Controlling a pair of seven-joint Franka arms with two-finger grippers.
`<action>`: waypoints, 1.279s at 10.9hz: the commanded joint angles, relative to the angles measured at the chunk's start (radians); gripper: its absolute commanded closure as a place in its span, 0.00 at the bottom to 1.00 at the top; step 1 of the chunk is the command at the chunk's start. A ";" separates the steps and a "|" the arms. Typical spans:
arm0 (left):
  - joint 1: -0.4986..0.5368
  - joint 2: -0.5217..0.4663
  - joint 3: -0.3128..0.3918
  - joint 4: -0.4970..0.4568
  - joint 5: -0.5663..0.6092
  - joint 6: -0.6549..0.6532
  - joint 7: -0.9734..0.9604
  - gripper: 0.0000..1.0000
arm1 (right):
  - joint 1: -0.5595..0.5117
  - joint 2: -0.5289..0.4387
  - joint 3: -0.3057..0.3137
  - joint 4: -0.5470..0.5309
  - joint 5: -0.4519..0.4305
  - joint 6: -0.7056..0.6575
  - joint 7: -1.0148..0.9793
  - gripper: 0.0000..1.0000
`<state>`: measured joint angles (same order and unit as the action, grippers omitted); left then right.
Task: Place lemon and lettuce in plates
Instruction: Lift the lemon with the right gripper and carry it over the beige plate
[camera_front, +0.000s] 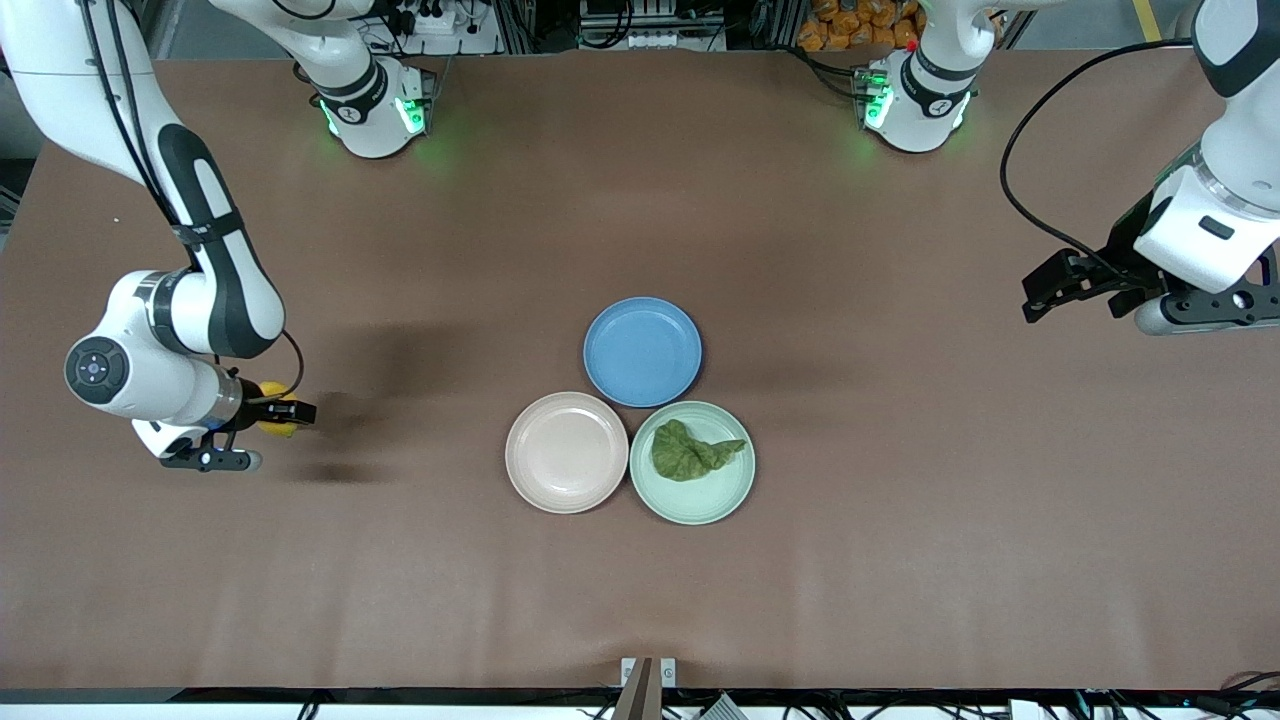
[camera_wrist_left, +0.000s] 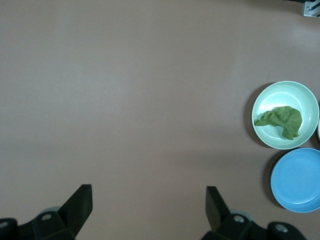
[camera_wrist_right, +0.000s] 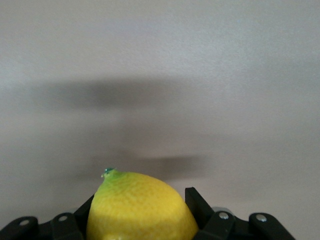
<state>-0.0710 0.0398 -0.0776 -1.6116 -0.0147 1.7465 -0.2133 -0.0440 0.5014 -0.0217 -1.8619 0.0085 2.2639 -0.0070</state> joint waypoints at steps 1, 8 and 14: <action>0.010 -0.041 -0.004 -0.022 0.016 -0.030 0.032 0.00 | 0.073 -0.004 0.002 0.056 0.013 -0.064 0.137 0.62; 0.050 -0.049 -0.002 -0.008 0.028 -0.050 0.104 0.00 | 0.266 0.035 0.005 0.165 0.075 -0.079 0.448 0.62; 0.040 -0.044 -0.014 -0.004 0.028 -0.051 0.087 0.00 | 0.403 0.166 0.005 0.348 0.177 -0.078 0.518 0.62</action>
<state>-0.0272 0.0066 -0.0832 -1.6116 -0.0074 1.7104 -0.1336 0.3163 0.6022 -0.0131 -1.6086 0.1422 2.2061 0.4955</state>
